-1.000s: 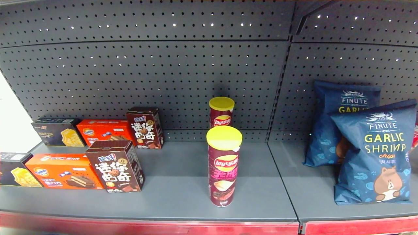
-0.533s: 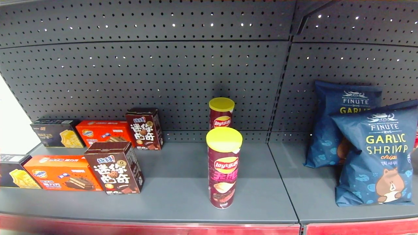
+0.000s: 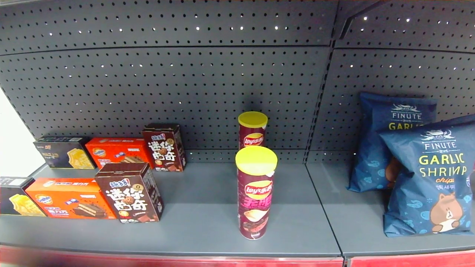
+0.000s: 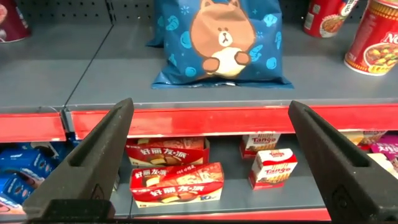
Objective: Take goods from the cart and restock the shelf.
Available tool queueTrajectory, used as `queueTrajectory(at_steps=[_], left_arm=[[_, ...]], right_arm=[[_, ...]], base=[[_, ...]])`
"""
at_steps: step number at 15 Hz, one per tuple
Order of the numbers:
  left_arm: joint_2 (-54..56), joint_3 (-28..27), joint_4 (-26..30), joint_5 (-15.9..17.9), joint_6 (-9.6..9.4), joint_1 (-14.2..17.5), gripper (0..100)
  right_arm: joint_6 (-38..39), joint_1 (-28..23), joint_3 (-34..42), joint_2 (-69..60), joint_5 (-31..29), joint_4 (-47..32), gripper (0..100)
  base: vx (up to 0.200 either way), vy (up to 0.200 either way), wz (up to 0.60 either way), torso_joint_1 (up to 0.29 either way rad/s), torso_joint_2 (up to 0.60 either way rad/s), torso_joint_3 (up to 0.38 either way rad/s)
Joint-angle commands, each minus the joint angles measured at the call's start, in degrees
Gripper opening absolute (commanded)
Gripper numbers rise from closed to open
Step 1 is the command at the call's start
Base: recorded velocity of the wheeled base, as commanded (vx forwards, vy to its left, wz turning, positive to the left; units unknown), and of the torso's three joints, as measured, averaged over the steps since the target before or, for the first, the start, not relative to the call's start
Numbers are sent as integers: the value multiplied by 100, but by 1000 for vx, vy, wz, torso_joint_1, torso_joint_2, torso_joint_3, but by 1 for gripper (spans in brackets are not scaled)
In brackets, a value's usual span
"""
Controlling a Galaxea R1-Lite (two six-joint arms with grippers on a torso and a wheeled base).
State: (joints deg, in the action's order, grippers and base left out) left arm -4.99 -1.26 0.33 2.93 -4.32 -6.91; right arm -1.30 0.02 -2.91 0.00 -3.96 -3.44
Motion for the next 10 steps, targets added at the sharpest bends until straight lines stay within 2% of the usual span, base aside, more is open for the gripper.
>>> queueTrajectory(at_steps=[1,8,10], left_arm=[[-20,3,2,-3,1,-3,100],[-20,3,2,6,-8,-3,100],[-20,3,2,6,-69,-3,100]], right_arm=[[-1,-2,1,9,1,1,100],[-1,-2,-7,9,1,1,100],[-1,-2,1,9,9,1,100]], base=[[0,0,0,0,0,0],[0,0,0,0,0,0],[0,0,0,0,0,0]])
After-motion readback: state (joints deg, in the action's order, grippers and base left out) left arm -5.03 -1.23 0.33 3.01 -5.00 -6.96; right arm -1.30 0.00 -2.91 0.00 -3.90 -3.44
